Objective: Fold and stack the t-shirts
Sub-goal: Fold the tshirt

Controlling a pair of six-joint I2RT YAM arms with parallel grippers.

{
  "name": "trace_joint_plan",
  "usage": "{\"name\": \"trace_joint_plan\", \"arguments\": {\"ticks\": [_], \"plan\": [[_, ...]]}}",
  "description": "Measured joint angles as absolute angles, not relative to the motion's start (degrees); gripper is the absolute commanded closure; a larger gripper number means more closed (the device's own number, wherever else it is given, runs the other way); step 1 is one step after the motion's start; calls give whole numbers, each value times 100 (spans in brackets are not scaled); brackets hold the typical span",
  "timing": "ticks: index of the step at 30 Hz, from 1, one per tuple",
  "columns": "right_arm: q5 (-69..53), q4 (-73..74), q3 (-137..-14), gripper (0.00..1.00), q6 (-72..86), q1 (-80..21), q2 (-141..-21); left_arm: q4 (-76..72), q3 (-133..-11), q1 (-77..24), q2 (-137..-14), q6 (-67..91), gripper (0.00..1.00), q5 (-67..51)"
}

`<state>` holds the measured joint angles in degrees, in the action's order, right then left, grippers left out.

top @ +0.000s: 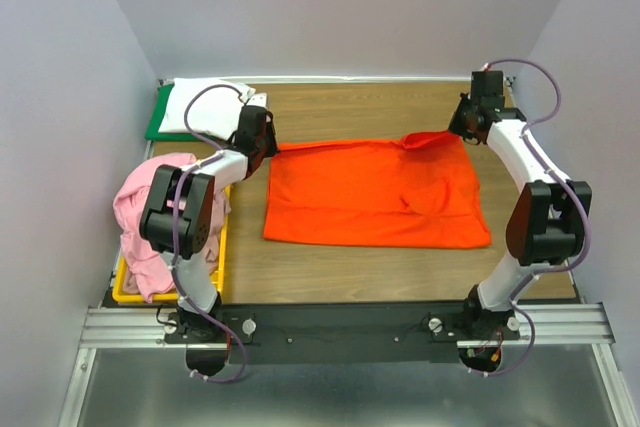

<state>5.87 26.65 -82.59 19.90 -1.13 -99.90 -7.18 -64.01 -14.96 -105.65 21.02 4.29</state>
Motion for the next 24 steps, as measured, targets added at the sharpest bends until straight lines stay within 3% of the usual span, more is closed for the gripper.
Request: {"name": "trace_joint_plan", "arguments": {"ticks": [8,24], "plan": [[567,2716,-7214,100,2128,-113,-9201,-886,-5898,-1494,-9957,2132,100,447],[565,3076,-6396,100,2250,-115,-7920,-1107,-4814,-1494,-9105,2322,100,381]]}}
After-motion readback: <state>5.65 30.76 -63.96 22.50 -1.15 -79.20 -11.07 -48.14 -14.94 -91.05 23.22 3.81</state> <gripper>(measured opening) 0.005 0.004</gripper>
